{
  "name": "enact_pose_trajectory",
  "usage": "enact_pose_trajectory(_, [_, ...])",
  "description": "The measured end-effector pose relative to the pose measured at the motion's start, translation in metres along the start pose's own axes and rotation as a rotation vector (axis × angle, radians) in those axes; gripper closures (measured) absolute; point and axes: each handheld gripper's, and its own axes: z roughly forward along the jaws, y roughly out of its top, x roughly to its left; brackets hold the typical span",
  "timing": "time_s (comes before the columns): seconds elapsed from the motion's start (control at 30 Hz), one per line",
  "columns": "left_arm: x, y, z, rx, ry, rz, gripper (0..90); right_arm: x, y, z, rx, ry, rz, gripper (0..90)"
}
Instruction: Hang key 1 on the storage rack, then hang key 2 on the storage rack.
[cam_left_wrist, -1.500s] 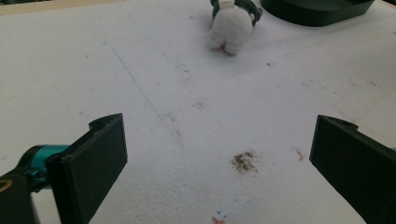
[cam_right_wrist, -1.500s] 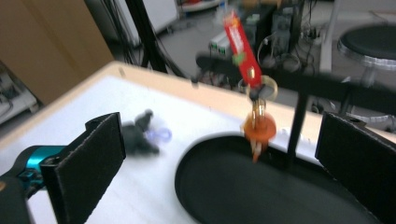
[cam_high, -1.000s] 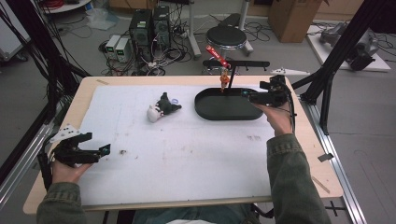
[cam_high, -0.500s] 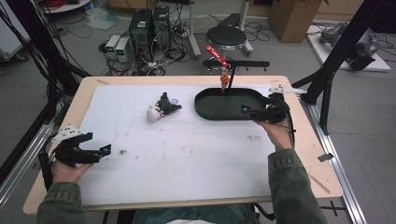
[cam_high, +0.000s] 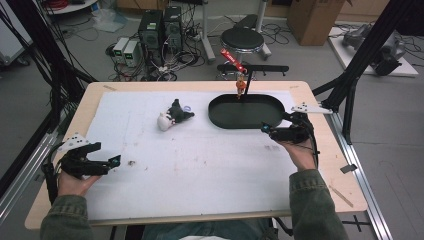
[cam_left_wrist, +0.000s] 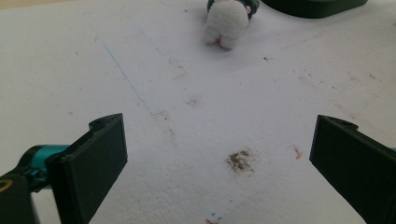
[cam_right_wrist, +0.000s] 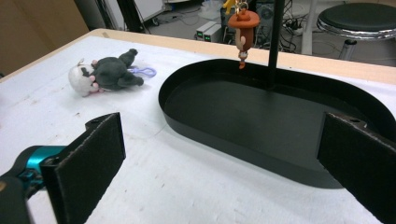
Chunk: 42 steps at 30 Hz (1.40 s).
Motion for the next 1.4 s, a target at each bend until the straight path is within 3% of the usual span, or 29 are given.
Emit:
enact_pose_trajectory(0.3, [-0.001,0.000,0.001,0.004,0.001,-0.002,4.4,-0.003,-0.015,-0.001,-0.007,-0.003,0.031,0.7])
enact_pose_trajectory(1.0, [0.001,0.001,0.002,0.011,0.001,-0.001,4.4,0.006,-0.021,-0.004,-0.040,-0.005,-0.011,0.7])
enact_pose_trajectory(1.2, [-0.003,0.007,0.004,0.011,-0.009,0.004,4.4,0.009,-0.023,-0.005,-0.036,-0.009,-0.031,0.7])
enact_pose_trajectory(1.4, [-0.009,0.024,0.014,0.020,-0.030,0.040,4.4,0.011,-0.023,-0.009,-0.051,-0.018,-0.032,0.7])
